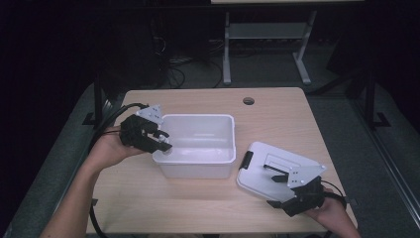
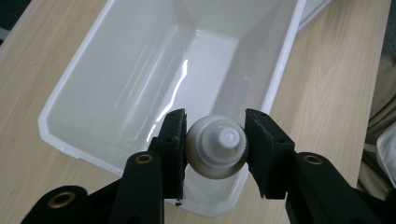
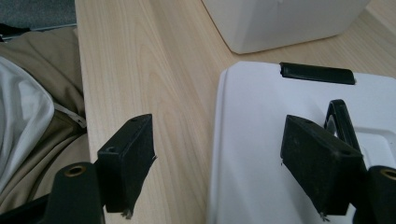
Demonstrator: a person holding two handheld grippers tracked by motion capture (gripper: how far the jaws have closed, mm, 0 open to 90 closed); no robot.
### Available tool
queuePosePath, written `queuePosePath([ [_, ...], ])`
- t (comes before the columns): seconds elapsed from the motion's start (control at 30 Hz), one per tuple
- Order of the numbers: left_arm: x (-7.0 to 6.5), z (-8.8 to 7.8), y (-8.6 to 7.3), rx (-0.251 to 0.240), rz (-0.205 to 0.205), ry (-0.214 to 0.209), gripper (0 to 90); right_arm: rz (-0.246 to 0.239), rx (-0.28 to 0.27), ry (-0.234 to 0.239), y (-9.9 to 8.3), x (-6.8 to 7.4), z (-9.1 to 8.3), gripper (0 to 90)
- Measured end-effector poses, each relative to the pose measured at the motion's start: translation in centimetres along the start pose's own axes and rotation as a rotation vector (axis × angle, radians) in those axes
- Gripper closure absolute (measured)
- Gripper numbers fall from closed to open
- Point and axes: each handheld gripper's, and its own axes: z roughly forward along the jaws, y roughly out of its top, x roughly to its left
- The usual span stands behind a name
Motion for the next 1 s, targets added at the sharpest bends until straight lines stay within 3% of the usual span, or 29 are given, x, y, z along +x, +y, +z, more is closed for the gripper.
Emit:
queuePosePath([
  [1.0,1.3,3.0,-1.8,0.016,-0.053,-0.006,60.0,0.008,0.002,0.003,-0.2,0.0,0.0,25.1],
])
